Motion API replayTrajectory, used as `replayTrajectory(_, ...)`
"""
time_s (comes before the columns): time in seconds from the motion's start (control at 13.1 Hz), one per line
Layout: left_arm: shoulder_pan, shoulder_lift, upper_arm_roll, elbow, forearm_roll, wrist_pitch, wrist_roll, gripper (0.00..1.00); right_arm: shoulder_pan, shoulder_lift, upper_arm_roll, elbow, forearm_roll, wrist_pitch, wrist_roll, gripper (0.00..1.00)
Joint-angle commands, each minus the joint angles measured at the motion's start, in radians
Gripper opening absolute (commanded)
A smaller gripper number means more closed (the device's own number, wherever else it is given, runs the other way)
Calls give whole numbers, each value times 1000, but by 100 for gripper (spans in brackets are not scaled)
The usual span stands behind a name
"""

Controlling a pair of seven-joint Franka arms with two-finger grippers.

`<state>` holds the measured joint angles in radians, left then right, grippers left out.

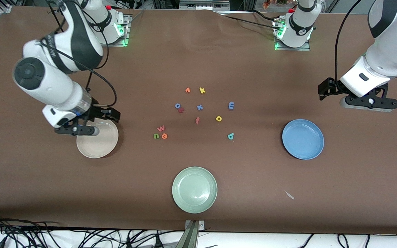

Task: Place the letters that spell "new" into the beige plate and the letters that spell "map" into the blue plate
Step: 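Reach the right gripper to the green u while the left gripper reaches the teal 9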

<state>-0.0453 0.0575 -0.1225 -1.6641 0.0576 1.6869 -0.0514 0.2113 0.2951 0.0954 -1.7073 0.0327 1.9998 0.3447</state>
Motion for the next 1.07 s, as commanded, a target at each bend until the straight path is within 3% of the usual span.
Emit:
replayTrajectory(0.0,-11,11,-14,26,11,-21,15,100,13,57,39,-28,-35,103,95,100)
replayTrajectory(0.15,-5,13,-13,32,8,-21,1,100,46,117,44,-61,-86,213,175,100)
replayTrajectory(0.38,-31,108,-43,33,-16,-9,12,100,57,222,44,-72,-103,354,269,100)
replayTrajectory(0.69,-108,315,-62,33,-25,201,2,100,103,327,56,-87,-236,483,503,100)
replayTrajectory(0.99,-209,441,-63,35,-30,377,-4,100,109,344,58,-81,-247,501,531,100)
